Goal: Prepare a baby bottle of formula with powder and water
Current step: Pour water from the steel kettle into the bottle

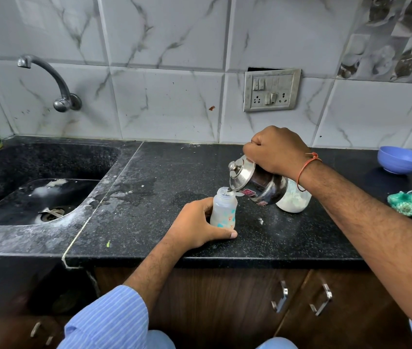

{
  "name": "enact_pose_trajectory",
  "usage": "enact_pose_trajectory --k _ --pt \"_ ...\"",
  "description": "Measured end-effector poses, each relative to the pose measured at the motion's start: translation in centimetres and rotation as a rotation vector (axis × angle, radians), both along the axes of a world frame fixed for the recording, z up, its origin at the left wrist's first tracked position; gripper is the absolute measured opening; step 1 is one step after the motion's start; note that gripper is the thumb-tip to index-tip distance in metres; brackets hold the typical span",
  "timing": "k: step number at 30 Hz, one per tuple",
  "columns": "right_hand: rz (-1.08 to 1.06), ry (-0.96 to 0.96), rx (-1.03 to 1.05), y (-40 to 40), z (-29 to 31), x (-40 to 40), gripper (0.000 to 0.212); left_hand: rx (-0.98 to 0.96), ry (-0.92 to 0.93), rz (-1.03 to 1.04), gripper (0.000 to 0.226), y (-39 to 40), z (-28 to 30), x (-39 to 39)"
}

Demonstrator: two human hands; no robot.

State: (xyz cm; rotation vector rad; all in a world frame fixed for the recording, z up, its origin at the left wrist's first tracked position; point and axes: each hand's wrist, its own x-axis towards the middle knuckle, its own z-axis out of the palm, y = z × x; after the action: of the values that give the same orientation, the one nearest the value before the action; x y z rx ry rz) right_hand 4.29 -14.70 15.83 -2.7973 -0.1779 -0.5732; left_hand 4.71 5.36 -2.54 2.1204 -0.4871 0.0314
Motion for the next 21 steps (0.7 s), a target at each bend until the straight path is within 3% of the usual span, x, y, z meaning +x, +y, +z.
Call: enact_pose_trajectory --k 21 --pt "0.004 0.005 -0.012 0.16 0.16 -0.07 0.045 0.000 0.003 0.002 0.067 0.00 -0.05 -0.01"
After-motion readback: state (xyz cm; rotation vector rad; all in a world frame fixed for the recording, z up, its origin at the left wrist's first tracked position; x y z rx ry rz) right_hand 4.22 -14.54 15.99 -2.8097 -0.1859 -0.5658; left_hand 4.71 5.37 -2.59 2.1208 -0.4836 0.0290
